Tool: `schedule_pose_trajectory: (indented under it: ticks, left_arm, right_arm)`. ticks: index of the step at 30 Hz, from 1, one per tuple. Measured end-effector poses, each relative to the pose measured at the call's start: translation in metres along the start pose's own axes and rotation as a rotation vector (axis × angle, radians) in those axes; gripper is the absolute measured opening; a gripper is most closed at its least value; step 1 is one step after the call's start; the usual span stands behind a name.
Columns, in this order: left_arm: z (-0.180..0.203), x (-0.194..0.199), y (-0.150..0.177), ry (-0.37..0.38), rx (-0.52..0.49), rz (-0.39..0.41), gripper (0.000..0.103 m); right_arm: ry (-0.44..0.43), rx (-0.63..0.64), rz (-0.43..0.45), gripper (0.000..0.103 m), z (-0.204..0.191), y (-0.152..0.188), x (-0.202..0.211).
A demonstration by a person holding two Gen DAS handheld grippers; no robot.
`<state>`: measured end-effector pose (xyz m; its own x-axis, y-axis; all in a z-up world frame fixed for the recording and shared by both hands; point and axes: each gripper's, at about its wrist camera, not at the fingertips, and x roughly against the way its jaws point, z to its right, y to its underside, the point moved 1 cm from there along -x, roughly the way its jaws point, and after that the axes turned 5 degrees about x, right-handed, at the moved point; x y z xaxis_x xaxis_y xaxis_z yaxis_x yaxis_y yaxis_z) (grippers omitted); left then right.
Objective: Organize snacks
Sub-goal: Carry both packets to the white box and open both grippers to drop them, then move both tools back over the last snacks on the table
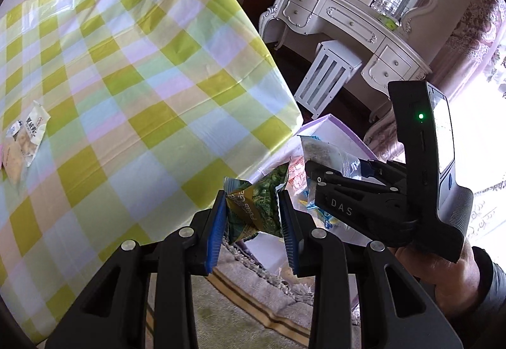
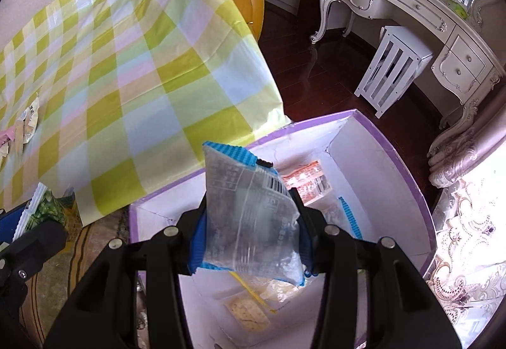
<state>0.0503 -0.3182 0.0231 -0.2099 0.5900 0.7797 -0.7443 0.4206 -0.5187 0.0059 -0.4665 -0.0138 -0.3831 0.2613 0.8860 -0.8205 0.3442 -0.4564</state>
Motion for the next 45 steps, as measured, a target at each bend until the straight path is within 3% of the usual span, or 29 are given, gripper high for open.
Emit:
schedule_pose_trajectory:
  ticks: [9,19,24,27,31,38,45]
  left_arm:
    - [0.032,-0.031,-0.001,0.039,-0.058,-0.073,0.032]
    - [0.048,-0.047,-0.001,0.065,-0.086,-0.121,0.032]
    - [0.047,-0.050,-0.001,0.078,-0.070,-0.135,0.046]
    - [0.045,-0.048,-0.001,0.081,-0.056,-0.126,0.056]
    - [0.043,-0.044,-0.002,0.079,-0.052,-0.113,0.060]
    - [0.019,-0.025,-0.012,0.041,-0.016,-0.046,0.061]
    - [-0.039,0.001,-0.027,-0.043,0.083,0.035,0.061]
  right_arm:
    - [0.048,-0.079,-0.037,0.046,0.047,0.015,-0.015]
    - [0.083,-0.133,-0.071,0.047,0.069,0.025,-0.027]
    - [0.103,-0.161,-0.073,0.050,0.075,0.025,-0.027]
    - [0.116,-0.165,-0.053,0.061,0.076,0.022,-0.023]
    - [0.118,-0.161,-0.027,0.070,0.072,0.017,-0.016]
    - [0.092,-0.142,0.014,0.074,0.053,0.003,-0.001]
    - [0.013,-0.079,0.073,0.076,0.006,-0.023,0.011]
